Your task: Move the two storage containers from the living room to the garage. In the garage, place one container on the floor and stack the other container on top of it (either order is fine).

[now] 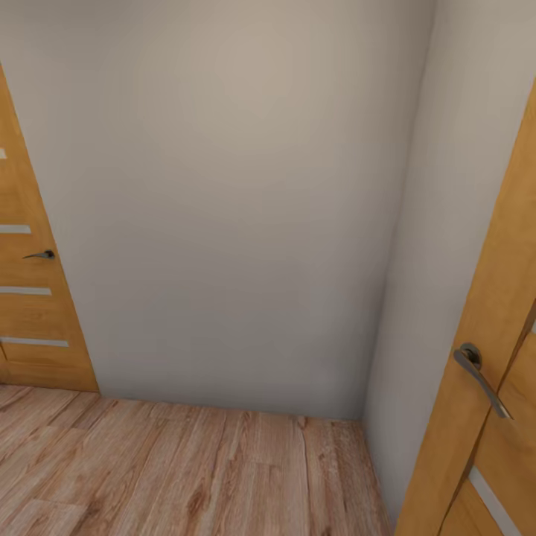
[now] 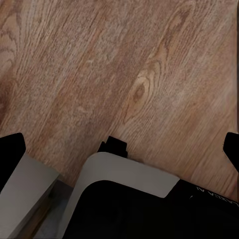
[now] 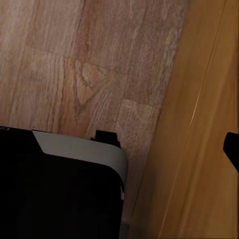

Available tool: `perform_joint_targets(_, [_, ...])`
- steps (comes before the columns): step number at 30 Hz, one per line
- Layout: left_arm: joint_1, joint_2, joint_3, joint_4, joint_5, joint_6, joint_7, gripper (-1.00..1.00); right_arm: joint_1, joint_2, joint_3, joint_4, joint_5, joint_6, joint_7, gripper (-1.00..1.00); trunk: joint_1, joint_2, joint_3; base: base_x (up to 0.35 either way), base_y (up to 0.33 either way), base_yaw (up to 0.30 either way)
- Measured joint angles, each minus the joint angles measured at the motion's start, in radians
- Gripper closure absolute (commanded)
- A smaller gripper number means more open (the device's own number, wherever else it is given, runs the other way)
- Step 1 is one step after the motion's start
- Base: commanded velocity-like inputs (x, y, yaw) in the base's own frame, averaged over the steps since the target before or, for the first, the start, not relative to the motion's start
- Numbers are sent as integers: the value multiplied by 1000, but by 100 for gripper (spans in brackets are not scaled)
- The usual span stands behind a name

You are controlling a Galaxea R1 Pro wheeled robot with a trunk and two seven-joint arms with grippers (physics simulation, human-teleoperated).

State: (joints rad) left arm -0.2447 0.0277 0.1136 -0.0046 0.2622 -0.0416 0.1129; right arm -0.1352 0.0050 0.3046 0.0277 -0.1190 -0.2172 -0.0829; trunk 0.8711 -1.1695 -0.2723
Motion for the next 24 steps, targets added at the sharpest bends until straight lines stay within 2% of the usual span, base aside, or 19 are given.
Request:
perform_joint_targets(12, [0,0,0,0,1,1,0,-100,0,1,-6,0,1,-2,1,-100,0,0,0,321,0,3])
perform_joint_targets(24, [0,0,0,0,0,1,0,-100,0,1,-5,0,2,-2,1,-100,0,0,0,321,0,244])
